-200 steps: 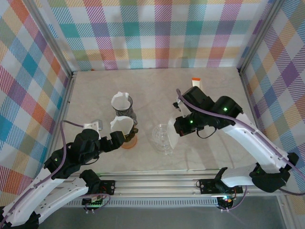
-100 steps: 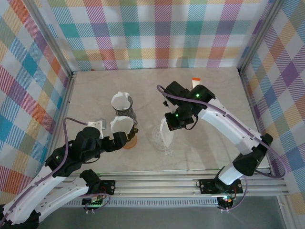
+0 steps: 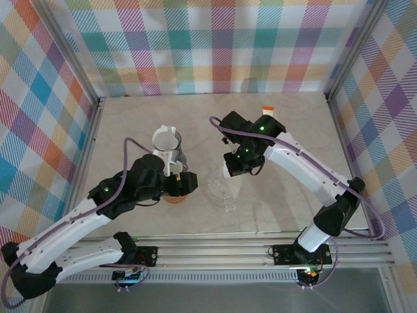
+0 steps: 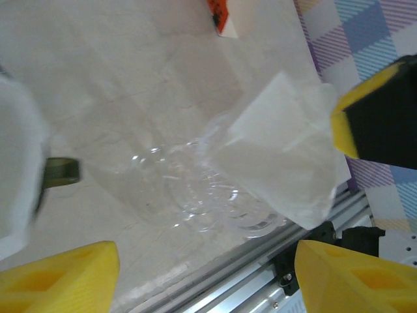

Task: Place the coffee filter in the dripper

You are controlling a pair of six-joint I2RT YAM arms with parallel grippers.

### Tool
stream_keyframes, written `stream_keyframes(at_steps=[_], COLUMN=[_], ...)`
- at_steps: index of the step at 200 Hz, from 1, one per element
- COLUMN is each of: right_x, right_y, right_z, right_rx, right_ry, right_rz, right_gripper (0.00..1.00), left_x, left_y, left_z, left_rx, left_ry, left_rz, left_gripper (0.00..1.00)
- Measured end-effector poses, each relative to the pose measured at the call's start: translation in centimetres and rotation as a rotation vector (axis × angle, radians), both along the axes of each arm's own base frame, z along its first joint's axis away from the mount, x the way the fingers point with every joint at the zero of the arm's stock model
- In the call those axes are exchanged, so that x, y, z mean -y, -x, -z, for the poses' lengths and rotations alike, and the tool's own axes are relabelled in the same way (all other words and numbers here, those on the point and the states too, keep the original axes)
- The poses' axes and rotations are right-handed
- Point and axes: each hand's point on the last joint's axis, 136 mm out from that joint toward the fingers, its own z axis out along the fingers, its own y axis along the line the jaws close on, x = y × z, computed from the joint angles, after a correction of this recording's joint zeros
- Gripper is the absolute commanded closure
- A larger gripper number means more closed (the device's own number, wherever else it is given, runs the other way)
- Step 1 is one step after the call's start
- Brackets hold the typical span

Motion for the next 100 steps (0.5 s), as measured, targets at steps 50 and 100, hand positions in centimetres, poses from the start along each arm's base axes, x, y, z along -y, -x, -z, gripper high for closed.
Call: stream_keyframes(at_steps=[50, 100], right_x=[-0.2, -0.5], right_y=[-0.3, -0.5], right_z=[0.0, -0.1], right_rx=[0.012, 0.021], right_ry=[-0.008, -0.017], right_rz=[0.001, 0.001], right_gripper=[0.97, 0.97], left_x=[4.7, 6.3], left_y=[-0.3, -0.7], left_z=[-0.1, 0.3], left_rx=[0.023, 0.033], left_ry=[-0.024, -0.038], left_rz=[0.095, 0.108], left_gripper=[0.26, 0.34])
